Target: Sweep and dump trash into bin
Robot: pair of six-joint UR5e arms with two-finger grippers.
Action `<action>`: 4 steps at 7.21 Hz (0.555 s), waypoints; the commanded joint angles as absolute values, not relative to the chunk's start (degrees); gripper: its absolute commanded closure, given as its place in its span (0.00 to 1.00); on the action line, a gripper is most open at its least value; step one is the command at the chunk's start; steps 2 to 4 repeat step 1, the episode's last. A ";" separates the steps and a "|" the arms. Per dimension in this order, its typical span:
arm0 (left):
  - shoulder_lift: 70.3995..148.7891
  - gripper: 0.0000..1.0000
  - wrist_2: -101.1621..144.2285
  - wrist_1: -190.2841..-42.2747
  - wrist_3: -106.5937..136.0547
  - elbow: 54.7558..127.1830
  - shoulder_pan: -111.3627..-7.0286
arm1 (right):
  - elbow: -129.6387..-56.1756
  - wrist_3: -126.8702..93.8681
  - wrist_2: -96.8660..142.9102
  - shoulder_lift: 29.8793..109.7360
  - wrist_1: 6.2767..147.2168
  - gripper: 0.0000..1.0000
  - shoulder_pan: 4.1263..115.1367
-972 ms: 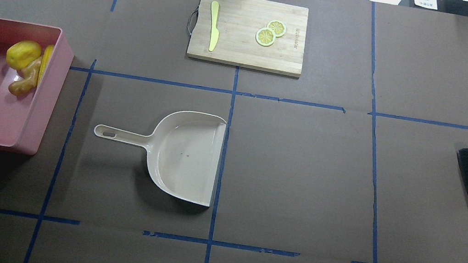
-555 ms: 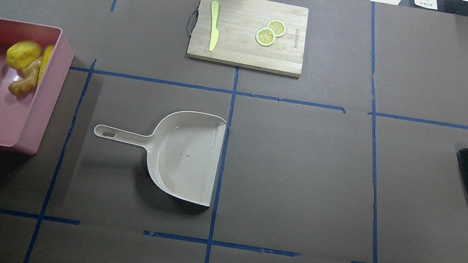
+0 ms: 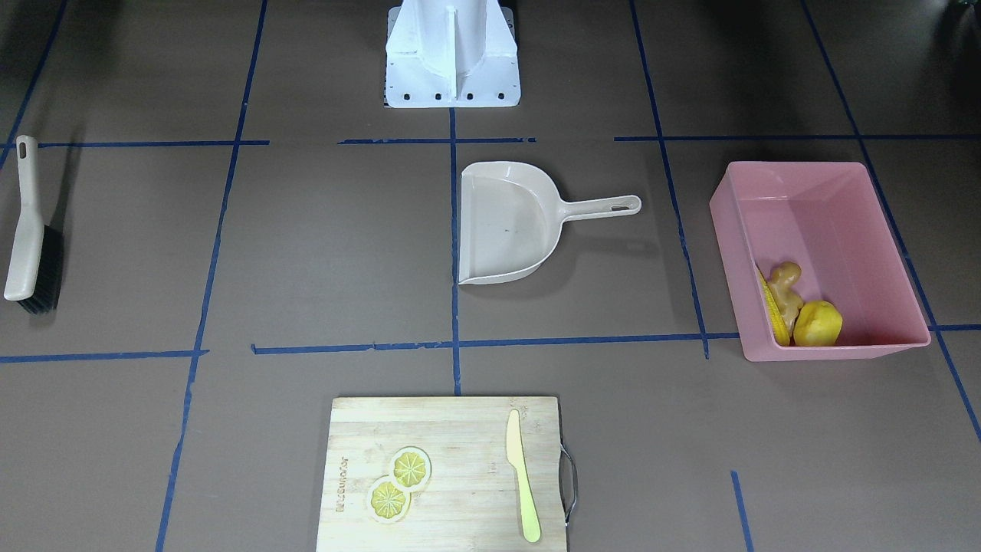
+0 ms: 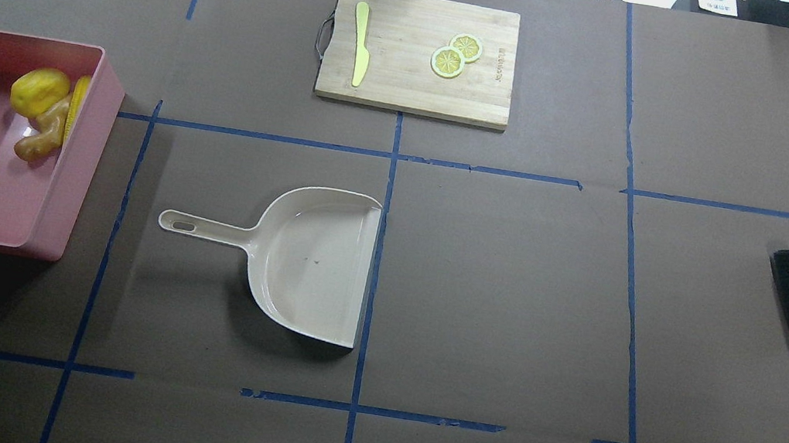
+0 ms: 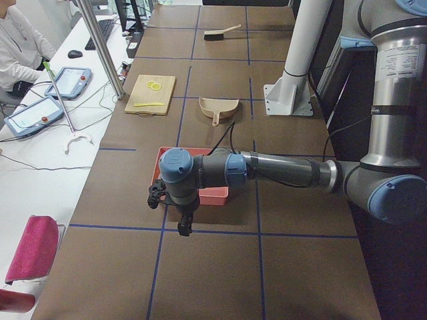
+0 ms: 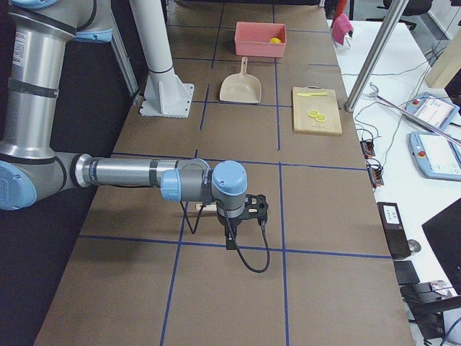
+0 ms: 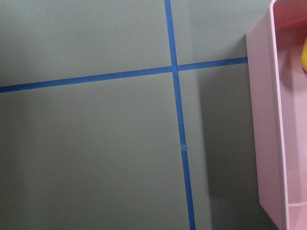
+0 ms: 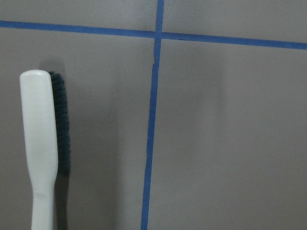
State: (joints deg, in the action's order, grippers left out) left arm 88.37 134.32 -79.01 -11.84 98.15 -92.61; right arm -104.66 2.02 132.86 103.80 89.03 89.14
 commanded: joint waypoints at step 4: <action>88.50 0.00 134.30 -79.10 -12.04 97.82 -92.55 | -104.59 1.93 132.89 103.80 89.03 0.00 88.68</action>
